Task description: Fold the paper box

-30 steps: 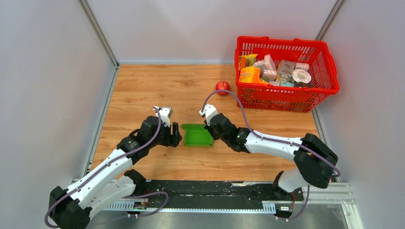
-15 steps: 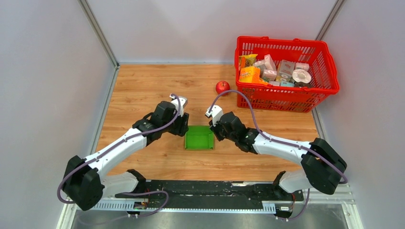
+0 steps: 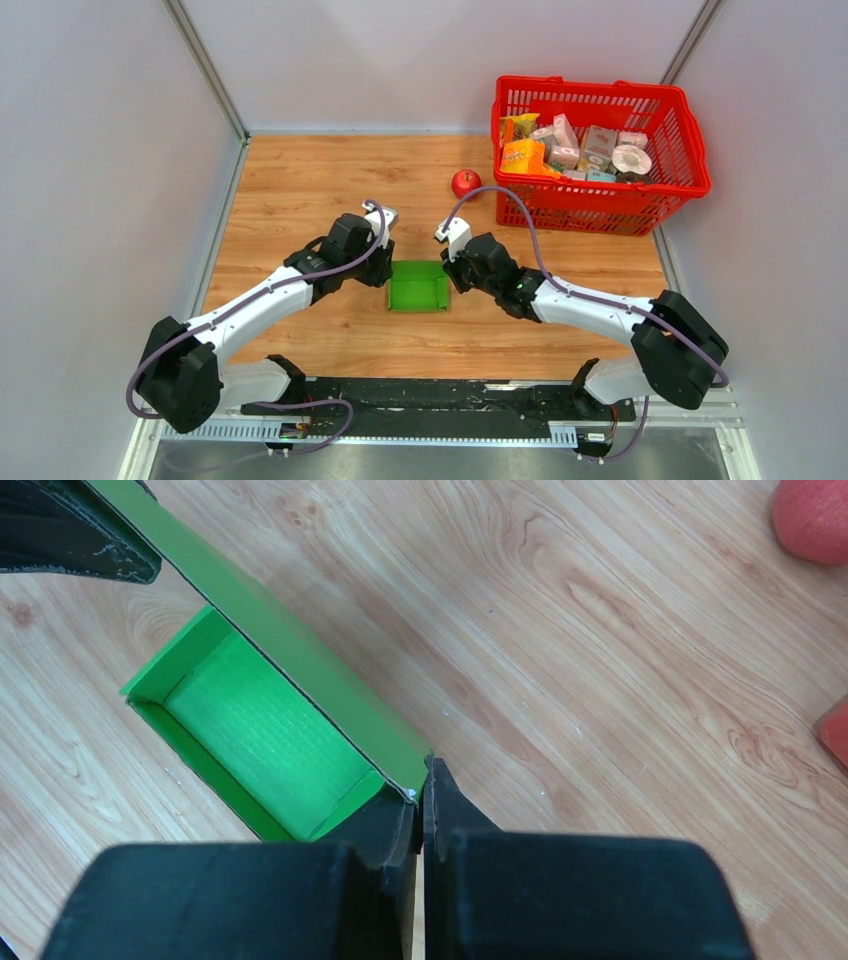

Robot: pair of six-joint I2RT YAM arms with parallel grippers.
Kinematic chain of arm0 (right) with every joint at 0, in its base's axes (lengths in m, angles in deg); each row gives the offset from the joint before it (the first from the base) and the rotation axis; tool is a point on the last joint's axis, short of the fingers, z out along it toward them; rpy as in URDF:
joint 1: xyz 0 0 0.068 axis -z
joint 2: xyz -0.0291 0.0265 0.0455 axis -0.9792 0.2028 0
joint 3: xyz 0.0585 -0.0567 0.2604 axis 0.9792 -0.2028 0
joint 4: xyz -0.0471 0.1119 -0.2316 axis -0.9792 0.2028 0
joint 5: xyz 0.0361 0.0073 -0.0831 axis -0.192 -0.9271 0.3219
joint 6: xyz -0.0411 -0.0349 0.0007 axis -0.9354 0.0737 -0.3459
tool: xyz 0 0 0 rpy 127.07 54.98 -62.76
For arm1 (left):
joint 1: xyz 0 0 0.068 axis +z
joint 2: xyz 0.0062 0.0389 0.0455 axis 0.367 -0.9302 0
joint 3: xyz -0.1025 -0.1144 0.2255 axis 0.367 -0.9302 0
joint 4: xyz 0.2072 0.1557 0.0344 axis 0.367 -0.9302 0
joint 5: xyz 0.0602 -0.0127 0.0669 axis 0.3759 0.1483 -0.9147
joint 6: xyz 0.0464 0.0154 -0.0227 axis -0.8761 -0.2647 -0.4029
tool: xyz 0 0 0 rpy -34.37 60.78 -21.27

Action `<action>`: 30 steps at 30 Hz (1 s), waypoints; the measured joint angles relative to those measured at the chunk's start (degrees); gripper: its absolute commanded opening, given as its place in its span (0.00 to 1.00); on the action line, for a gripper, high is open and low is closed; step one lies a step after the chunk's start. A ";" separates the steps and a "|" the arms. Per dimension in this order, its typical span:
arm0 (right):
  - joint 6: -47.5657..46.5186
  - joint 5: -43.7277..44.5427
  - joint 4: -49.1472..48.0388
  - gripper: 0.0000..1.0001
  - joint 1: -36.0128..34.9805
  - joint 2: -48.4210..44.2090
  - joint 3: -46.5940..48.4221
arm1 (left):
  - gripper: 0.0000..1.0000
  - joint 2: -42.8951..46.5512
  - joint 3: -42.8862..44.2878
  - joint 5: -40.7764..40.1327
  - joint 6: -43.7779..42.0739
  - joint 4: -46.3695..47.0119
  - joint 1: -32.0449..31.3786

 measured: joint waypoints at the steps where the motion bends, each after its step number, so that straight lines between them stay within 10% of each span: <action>1: 0.24 0.00 -0.11 0.02 0.00 -0.09 -0.04 | 0.34 0.00 0.00 0.07 0.11 0.15 0.00; 14: 6.12 4.24 -0.39 0.10 -1.40 -0.13 -0.44 | 0.00 -3.37 0.42 -6.36 4.04 1.92 -2.75; 21: 15.28 8.50 4.17 0.52 -2.38 -0.24 2.05 | 0.00 -2.27 -1.99 -12.46 6.71 5.53 -3.67; 30: 24.85 9.75 15.96 0.61 -2.34 -0.26 5.68 | 0.54 4.46 -5.55 -13.03 8.22 5.62 -3.76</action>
